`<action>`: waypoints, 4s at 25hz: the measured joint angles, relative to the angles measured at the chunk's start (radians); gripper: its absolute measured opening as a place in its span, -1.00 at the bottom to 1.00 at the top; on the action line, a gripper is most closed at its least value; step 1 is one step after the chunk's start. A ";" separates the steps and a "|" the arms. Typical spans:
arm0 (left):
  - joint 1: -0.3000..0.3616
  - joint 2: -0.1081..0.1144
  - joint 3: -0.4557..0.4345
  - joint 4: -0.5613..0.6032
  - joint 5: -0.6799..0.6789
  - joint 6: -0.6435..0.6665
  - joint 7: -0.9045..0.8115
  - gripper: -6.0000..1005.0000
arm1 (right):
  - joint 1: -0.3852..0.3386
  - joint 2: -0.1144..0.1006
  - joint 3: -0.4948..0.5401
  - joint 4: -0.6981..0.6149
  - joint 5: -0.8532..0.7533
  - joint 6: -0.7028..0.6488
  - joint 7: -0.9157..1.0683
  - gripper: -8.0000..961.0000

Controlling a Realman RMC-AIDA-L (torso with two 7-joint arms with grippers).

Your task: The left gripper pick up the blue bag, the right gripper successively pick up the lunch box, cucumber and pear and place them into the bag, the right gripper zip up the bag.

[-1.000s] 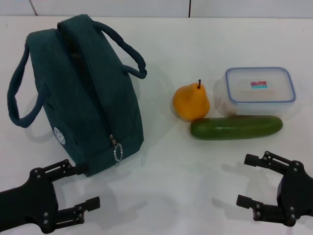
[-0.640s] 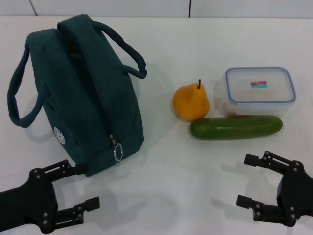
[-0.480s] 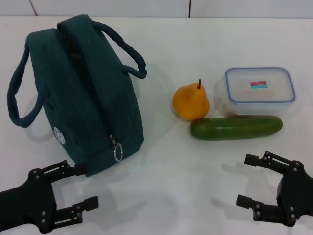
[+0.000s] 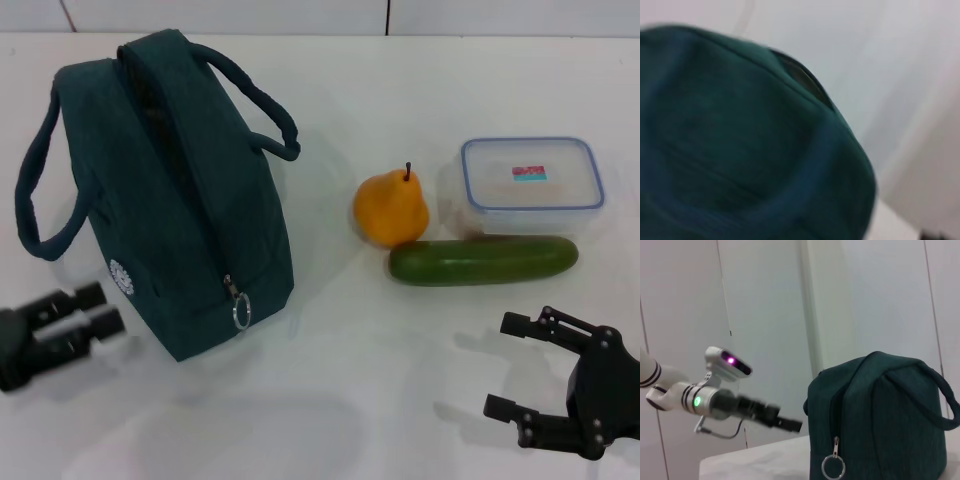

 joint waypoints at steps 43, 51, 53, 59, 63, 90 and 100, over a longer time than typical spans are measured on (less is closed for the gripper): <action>-0.197 0.227 0.132 0.190 -0.222 0.073 -0.820 0.40 | 0.011 0.001 -0.001 0.008 0.012 0.000 0.000 0.75; -0.248 0.231 0.114 0.328 -0.107 -0.030 -0.984 0.37 | 0.012 0.002 0.000 0.008 0.018 -0.002 0.000 0.75; -0.265 0.227 0.117 0.363 -0.058 -0.030 -1.020 0.36 | 0.012 0.002 0.000 0.008 0.022 -0.004 0.000 0.75; -0.318 0.206 0.122 0.404 0.080 -0.030 -1.092 0.34 | 0.012 0.002 0.000 0.005 0.024 -0.006 0.000 0.75; -0.345 0.188 0.130 0.391 0.125 -0.033 -1.101 0.33 | 0.012 0.002 0.000 0.004 0.024 -0.003 0.000 0.75; -0.468 0.132 0.168 0.395 0.300 -0.095 -1.133 0.23 | 0.012 0.002 0.000 0.005 0.024 0.002 -0.002 0.75; -0.459 0.135 0.164 0.395 0.258 -0.102 -1.109 -0.28 | 0.012 0.002 0.000 0.006 0.024 0.002 -0.002 0.75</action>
